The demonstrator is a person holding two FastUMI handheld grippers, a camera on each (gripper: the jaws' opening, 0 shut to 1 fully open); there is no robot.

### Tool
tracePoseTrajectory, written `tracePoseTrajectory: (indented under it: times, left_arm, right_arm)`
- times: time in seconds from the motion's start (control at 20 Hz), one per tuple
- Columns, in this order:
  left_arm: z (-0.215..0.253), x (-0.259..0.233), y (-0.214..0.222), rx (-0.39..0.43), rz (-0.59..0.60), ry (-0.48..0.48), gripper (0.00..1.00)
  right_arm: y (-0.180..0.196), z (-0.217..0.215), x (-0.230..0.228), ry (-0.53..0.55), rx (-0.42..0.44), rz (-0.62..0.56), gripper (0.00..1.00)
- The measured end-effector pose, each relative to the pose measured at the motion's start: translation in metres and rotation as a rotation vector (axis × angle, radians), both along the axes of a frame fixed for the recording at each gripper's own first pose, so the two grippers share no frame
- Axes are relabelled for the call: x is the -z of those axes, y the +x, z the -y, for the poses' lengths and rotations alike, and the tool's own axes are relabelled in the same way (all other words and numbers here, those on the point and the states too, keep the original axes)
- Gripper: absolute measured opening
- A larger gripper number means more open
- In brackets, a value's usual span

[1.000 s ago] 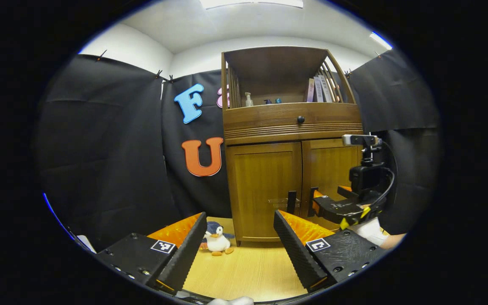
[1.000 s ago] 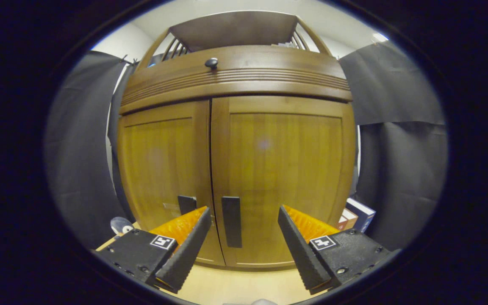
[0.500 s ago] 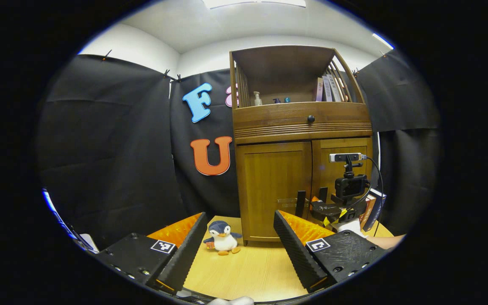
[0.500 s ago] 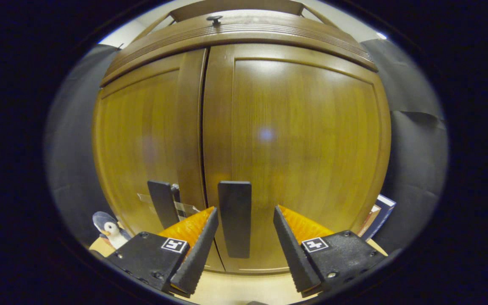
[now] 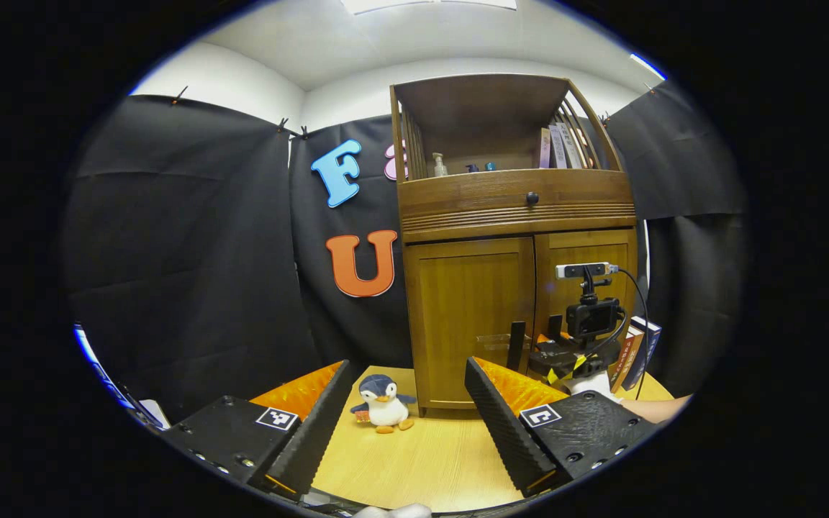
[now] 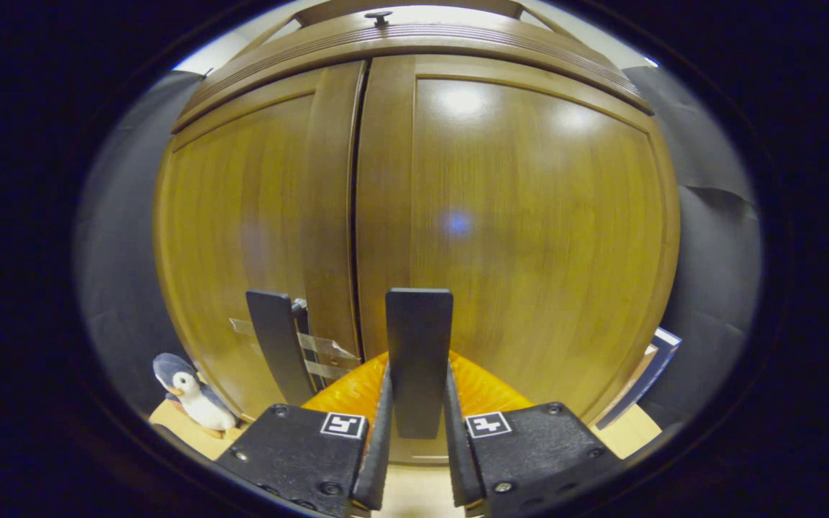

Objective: Open the right door of the double-door shoe cabinet with the right hand, and open the left door with the left hand.

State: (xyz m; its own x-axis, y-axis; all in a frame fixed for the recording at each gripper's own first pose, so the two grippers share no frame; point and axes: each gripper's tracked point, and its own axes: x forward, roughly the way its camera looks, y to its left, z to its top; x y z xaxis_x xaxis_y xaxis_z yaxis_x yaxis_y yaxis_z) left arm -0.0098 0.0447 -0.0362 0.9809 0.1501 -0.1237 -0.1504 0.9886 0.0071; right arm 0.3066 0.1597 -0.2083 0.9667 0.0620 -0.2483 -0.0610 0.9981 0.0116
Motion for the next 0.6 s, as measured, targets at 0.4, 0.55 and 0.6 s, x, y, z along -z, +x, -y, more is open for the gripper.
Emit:
tracePoseTrajectory:
  times: [0.4, 0.55, 0.6]
  left_arm:
    - [0.002, 0.000, -0.011, 0.012, 0.004, -0.008, 0.96]
    - [0.005, 0.002, -0.015, 0.017, 0.003, -0.013, 0.96]
    - [0.008, 0.001, -0.018, 0.020, 0.003, -0.016, 0.96]
  right_arm:
    - [-0.018, 0.005, -0.002, -0.016, -0.020, -0.021, 0.34]
    - [-0.034, 0.009, -0.003, -0.009, -0.030, -0.019, 0.33]
    - [-0.041, 0.011, -0.004, -0.011, -0.032, -0.016, 0.33]
